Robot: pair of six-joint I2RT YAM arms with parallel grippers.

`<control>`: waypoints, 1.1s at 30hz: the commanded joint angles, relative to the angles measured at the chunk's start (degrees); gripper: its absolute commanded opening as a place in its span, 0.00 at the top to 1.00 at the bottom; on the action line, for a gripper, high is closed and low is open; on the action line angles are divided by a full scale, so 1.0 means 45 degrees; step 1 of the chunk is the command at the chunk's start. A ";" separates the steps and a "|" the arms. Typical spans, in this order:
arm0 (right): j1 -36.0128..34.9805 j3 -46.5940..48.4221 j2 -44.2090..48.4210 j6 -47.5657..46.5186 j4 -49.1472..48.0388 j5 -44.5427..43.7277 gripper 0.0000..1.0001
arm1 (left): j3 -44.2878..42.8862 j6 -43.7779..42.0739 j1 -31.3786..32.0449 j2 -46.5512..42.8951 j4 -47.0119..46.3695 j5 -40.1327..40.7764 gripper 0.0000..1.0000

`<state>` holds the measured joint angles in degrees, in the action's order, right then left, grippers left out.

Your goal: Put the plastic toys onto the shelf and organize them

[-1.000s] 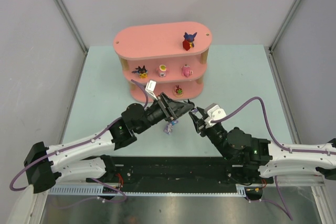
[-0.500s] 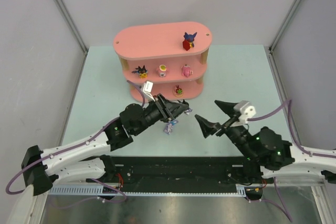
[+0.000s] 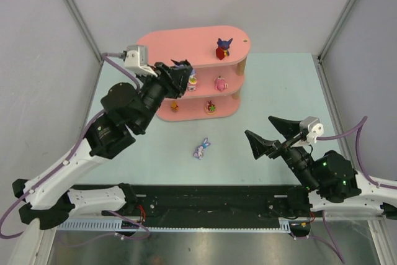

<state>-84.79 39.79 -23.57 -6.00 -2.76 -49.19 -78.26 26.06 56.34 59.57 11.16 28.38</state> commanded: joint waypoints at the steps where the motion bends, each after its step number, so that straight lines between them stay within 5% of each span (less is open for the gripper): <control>1: -0.0083 0.0239 0.0023 0.0316 0.0222 -0.0319 0.00 | -0.0948 -0.2880 -0.0778 0.1581 0.0569 0.1369 1.00; 18: -0.0063 0.0239 0.0668 0.0806 0.1513 -0.0573 0.00 | -0.3858 -0.4816 -0.2167 0.5023 -0.0272 0.1153 1.00; 33: -0.0063 0.0220 0.0805 0.0728 0.1786 -0.0729 0.00 | -0.3079 -0.3898 -0.3085 0.5102 -0.1716 0.1213 1.00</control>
<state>-84.82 39.79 -20.64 -2.98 5.48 -51.22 -93.08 6.59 43.79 82.89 8.93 33.39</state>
